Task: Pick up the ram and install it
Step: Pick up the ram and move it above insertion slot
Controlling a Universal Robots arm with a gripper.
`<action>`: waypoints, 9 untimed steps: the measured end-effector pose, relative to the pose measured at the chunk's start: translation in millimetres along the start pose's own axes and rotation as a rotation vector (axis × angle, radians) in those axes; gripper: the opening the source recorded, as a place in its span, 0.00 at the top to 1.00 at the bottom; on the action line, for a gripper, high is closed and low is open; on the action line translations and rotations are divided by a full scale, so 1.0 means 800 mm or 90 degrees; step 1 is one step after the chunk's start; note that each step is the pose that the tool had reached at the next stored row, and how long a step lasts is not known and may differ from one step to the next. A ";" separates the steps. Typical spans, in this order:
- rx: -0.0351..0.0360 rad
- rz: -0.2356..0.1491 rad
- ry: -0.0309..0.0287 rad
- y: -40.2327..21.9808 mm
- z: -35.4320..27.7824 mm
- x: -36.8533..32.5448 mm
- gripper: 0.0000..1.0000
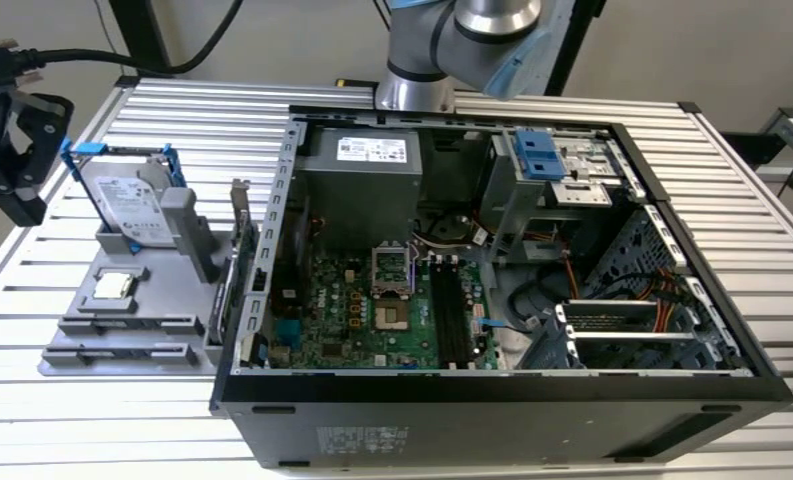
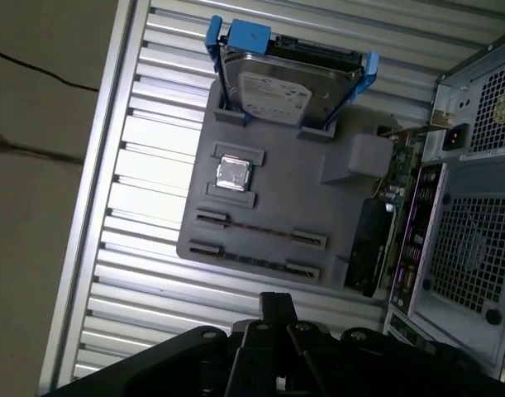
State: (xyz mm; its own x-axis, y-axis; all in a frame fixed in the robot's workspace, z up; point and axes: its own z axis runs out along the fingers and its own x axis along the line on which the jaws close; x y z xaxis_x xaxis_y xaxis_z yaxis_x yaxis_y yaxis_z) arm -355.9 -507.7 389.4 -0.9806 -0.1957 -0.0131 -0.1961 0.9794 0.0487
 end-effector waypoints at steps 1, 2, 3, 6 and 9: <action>0.0000 -0.002 0.0001 0.0000 0.0000 0.0000 1.00; -0.0001 -0.005 0.0002 0.0000 0.0000 0.0000 1.00; -0.0001 -0.009 0.0005 0.0000 -0.0001 0.0000 1.00; -0.0003 -0.019 0.0009 0.0000 0.0000 0.0000 1.00; -0.0004 -0.028 0.0013 0.0000 0.0000 0.0000 1.00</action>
State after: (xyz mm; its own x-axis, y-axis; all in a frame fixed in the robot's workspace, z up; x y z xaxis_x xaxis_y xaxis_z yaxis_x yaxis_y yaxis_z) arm -355.9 -507.7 389.4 -0.9712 -0.2380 -0.0131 -0.2384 0.9699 0.0488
